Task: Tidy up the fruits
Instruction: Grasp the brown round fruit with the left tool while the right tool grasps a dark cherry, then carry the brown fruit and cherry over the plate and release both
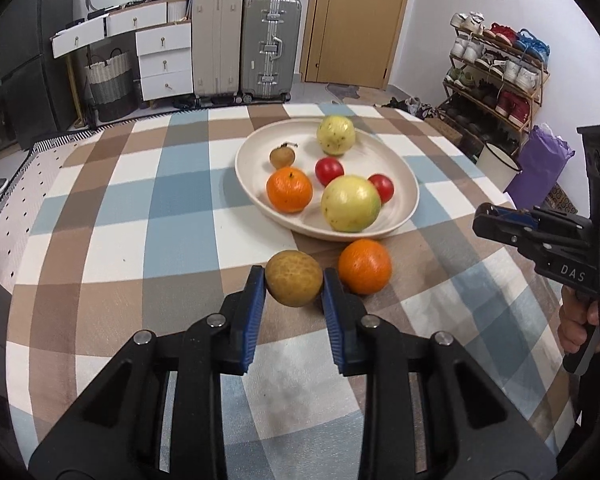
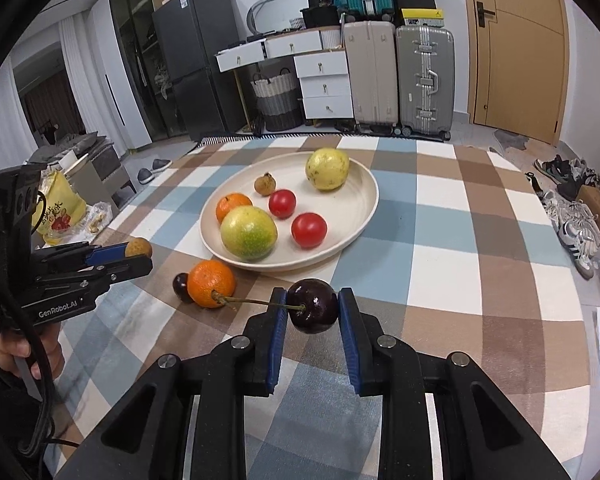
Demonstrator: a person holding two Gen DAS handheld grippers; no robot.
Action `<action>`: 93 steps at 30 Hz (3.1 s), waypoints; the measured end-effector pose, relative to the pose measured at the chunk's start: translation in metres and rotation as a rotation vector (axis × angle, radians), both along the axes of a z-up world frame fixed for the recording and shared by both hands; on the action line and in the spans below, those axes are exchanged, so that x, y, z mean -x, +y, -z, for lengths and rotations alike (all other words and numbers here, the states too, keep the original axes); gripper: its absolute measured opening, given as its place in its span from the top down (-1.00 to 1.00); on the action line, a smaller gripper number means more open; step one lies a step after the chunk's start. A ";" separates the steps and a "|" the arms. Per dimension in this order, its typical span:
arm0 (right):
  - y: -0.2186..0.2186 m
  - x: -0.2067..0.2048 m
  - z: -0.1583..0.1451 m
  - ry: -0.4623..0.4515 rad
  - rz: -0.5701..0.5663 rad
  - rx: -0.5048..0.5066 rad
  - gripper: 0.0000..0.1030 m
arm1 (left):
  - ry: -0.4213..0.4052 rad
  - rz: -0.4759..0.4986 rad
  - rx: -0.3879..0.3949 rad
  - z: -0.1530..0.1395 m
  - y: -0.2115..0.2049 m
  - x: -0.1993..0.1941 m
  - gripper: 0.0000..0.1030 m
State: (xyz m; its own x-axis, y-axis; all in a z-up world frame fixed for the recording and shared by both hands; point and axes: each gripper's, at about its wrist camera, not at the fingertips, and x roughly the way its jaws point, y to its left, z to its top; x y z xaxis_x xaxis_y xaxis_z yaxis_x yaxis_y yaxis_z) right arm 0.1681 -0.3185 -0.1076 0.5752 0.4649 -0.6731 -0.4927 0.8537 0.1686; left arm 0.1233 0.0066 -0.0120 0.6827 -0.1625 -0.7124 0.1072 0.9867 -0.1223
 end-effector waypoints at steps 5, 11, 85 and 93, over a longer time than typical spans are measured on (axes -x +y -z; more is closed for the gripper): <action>-0.007 0.007 -0.019 -0.033 0.007 -0.021 0.50 | -0.035 0.000 0.000 -0.020 -0.002 0.001 0.50; -0.011 0.011 -0.038 -0.067 0.010 -0.035 0.50 | -0.079 0.005 -0.005 -0.042 -0.006 0.002 0.50; 0.041 -0.143 0.021 0.042 -0.009 -0.028 0.50 | 0.023 -0.001 -0.083 0.026 0.002 -0.167 0.50; 0.043 -0.148 0.024 0.046 -0.012 -0.026 0.50 | 0.032 0.000 -0.084 0.026 0.001 -0.171 0.50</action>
